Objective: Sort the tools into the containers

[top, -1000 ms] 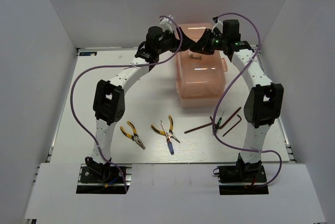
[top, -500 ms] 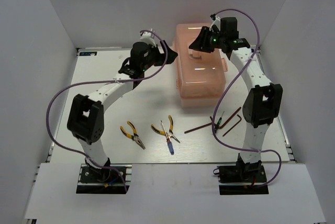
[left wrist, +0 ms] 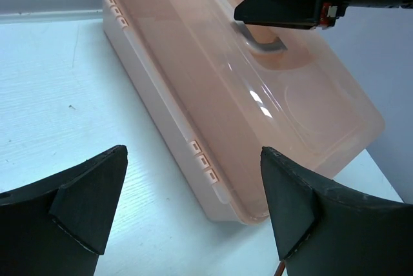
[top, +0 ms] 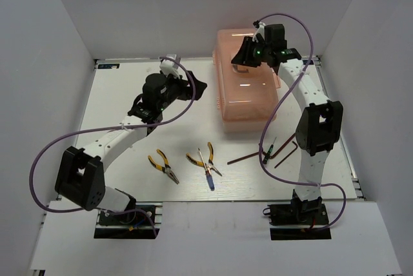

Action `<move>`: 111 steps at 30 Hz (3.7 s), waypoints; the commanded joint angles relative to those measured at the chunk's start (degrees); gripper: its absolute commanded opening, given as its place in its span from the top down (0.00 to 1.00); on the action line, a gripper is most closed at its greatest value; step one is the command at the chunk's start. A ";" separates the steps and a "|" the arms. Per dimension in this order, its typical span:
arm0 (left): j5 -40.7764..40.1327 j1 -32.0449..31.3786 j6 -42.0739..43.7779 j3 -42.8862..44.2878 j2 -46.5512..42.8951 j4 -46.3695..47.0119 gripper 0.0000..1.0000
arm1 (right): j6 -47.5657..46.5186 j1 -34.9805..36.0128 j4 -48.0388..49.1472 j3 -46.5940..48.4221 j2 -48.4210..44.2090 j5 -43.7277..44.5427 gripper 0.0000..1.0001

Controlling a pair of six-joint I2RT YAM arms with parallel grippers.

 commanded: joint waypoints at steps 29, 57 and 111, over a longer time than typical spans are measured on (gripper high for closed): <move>12.73 -0.62 -8.79 39.40 30.12 -2.68 0.07 | 12.49 -0.94 6.17 -0.52 -0.72 -17.00 0.75; 9.30 -0.62 -25.13 58.22 43.75 -15.33 0.26 | 15.22 -1.99 8.54 -3.07 -0.72 -20.08 0.76; 11.76 -2.73 -21.01 66.83 49.73 -35.11 0.53 | -10.89 -7.26 -6.75 -21.43 -30.07 8.13 0.50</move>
